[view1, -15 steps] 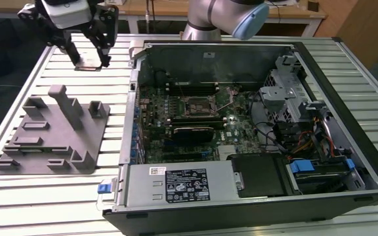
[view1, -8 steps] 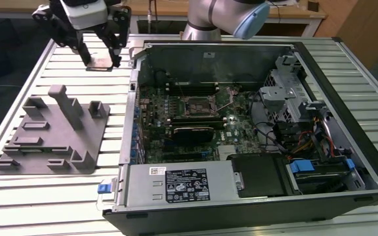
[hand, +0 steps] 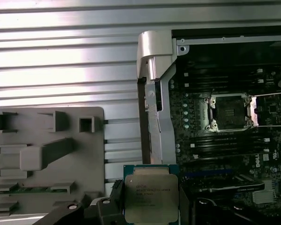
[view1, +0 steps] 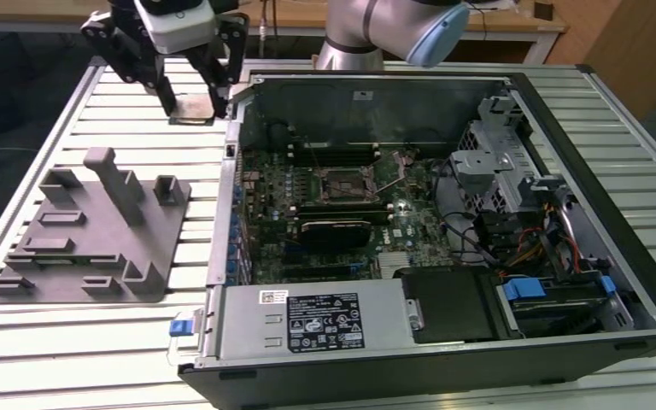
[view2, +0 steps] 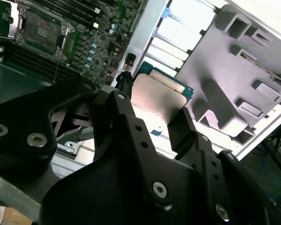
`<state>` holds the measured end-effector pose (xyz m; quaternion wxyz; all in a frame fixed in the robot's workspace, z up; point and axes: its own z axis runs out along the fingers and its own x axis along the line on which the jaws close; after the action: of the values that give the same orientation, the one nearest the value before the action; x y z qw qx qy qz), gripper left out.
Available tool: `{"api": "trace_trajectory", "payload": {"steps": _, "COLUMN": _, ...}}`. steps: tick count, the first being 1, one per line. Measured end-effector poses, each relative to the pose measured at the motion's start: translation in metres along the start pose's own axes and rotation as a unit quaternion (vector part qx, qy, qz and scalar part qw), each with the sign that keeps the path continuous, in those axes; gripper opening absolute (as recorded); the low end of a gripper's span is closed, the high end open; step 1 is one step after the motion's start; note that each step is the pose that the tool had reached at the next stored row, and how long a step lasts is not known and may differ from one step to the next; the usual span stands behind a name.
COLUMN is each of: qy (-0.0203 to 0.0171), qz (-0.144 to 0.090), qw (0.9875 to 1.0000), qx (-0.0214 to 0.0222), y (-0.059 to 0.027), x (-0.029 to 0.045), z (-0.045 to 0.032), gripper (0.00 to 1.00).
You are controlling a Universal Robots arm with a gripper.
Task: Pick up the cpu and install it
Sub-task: 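Pick up the cpu and move it towards the insertion slot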
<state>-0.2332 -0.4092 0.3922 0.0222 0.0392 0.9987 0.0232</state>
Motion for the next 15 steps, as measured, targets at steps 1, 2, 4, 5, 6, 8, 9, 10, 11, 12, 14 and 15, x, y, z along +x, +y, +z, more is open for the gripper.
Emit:
{"api": "trace_trajectory", "payload": {"steps": 1, "qy": 0.0, "qz": 0.0, "qw": 1.0, "qx": 0.0, "y": 0.0001, "x": -0.0021, "z": 0.0006, "gripper": 0.55}}
{"api": "trace_trajectory", "payload": {"steps": 2, "qy": 0.0, "qz": 0.0, "qw": 1.0, "qx": 0.0, "y": 0.0003, "x": -0.0041, "z": 0.0011, "gripper": 0.55}}
{"api": "trace_trajectory", "payload": {"steps": 4, "qy": 0.0, "qz": 0.0, "qw": 1.0, "qx": 0.0, "y": 0.0006, "x": -0.0083, "z": 0.002, "gripper": 0.55}}
{"api": "trace_trajectory", "payload": {"steps": 5, "qy": 0.0, "qz": 0.0, "qw": 1.0, "qx": 0.0, "y": 0.0008, "x": -0.0106, "z": 0.0026, "gripper": 0.55}}
{"api": "trace_trajectory", "payload": {"steps": 6, "qy": 0.0, "qz": 0.0, "qw": 1.0, "qx": 0.0, "y": 0.001, "x": -0.0129, "z": 0.0031, "gripper": 0.55}}
{"api": "trace_trajectory", "payload": {"steps": 8, "qy": 0.0, "qz": 0.0, "qw": 1.0, "qx": 0.0, "y": 0.0015, "x": -0.0188, "z": 0.0045, "gripper": 0.55}}
{"api": "trace_trajectory", "payload": {"steps": 9, "qy": 0.0, "qz": 0.0, "qw": 1.0, "qx": 0.0, "y": 0.0018, "x": -0.0214, "z": 0.0051, "gripper": 0.55}}
{"api": "trace_trajectory", "payload": {"steps": 10, "qy": 0.0, "qz": 0.0, "qw": 1.0, "qx": 0.0, "y": 0.002, "x": -0.0239, "z": 0.0058, "gripper": 0.55}}
{"api": "trace_trajectory", "payload": {"steps": 11, "qy": 0.0, "qz": 0.0, "qw": 1.0, "qx": 0.0, "y": 0.0022, "x": -0.0264, "z": 0.0065, "gripper": 0.55}}
{"api": "trace_trajectory", "payload": {"steps": 12, "qy": 0.0, "qz": 0.0, "qw": 1.0, "qx": 0.0, "y": 0.0025, "x": -0.0287, "z": 0.0073, "gripper": 0.55}}
{"api": "trace_trajectory", "payload": {"steps": 14, "qy": 0.0, "qz": 0.0, "qw": 1.0, "qx": 0.0, "y": 0.0029, "x": -0.0326, "z": 0.0088, "gripper": 0.55}}
{"api": "trace_trajectory", "payload": {"steps": 15, "qy": 0.0, "qz": 0.0, "qw": 1.0, "qx": 0.0, "y": 0.0032, "x": -0.0341, "z": 0.0095, "gripper": 0.55}}
